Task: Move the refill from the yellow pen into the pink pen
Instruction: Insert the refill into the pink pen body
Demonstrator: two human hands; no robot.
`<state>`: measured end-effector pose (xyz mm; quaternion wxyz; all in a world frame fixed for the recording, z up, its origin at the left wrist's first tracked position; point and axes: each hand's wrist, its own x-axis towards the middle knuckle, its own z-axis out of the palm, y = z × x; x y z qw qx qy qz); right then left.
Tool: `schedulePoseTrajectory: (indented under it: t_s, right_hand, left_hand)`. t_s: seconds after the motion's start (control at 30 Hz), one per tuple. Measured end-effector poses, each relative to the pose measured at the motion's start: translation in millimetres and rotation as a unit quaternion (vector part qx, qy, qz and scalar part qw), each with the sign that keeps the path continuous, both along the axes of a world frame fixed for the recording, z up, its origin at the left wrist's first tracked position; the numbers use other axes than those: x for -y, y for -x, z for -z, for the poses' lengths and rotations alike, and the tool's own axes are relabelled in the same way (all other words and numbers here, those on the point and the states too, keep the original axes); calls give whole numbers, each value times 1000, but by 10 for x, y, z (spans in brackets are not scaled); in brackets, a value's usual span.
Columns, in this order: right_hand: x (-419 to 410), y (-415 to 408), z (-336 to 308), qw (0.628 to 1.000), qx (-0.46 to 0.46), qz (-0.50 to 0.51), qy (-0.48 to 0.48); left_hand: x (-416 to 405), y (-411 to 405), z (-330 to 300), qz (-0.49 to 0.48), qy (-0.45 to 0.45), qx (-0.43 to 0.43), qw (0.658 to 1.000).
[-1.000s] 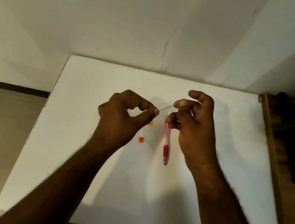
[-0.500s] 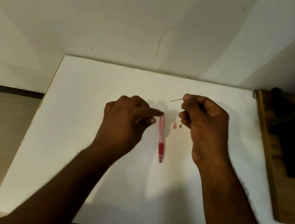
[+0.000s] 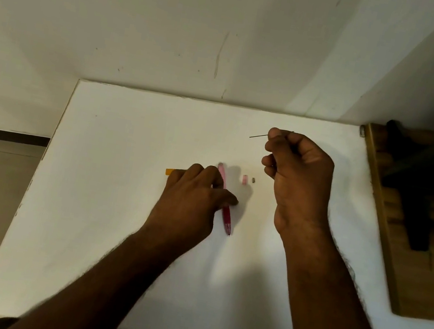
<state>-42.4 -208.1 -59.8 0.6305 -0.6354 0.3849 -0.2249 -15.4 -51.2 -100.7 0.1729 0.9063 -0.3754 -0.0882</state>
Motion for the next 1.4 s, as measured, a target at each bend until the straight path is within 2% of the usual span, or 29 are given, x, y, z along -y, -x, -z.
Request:
schedulePoseTrajectory:
  t_s: [0.07,0.17,0.3,0.5,0.6,0.7,0.87,1.03,1.23,1.4]
  right_hand:
    - [-7,1,-3,1000,0,-3,3]
    - [-29,-2,-5,1000,-6,-7,11]
    - [-57,-5,-13,1000,-12,-10,17]
    - [-83,4,-36,1000,-7,-18,16]
    - [-76,10,-57,1000,0,-16,8]
    - [-70,9,-83,1000,17,-6,-11]
    - [-84,6,-143,991,64,-23,-116]
    - [-158,-16,-180,983,96,-54,-149]
    - [-199,-25,-197,984,103,-63,-129]
    - [-222,-23,-180,985,107,-60,-118]
  left_hand:
    - [28,19,-12,-37,30,-4,999]
    - [55,25,-16,-151,71,11,986]
    - [116,34,-11,-201,-27,21,979]
    - [201,65,-6,-190,-70,-15,979]
    - [190,45,-63,-199,-39,-33,979]
    - [126,-8,-181,-208,41,-20,977]
    - [4,-117,-280,-231,139,-25,963]
    - [-102,-135,-327,-199,165,6,966]
    - [-174,-164,-375,-190,188,-33,963]
    - [-183,-173,-382,-185,182,-12,966]
